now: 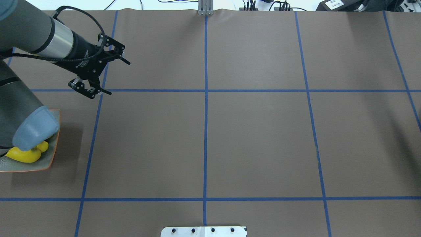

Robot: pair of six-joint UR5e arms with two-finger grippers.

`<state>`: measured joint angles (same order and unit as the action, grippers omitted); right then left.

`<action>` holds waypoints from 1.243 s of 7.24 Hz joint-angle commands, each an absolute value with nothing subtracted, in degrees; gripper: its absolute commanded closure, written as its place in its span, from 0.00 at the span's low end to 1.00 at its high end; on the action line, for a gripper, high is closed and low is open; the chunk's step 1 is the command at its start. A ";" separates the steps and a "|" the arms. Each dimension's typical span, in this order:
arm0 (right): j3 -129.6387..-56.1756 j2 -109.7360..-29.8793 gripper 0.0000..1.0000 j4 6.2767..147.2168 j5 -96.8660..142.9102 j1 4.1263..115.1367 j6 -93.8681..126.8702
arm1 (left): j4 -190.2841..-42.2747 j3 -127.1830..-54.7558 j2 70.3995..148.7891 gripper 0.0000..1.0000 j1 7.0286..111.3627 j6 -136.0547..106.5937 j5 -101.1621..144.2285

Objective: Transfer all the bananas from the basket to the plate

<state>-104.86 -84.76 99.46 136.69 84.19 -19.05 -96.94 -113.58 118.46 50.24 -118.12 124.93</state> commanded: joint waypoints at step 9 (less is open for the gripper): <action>-114.35 -64.42 1.00 70.96 135.70 45.01 63.70 | -124.68 -102.93 126.56 0.01 42.99 -121.91 125.07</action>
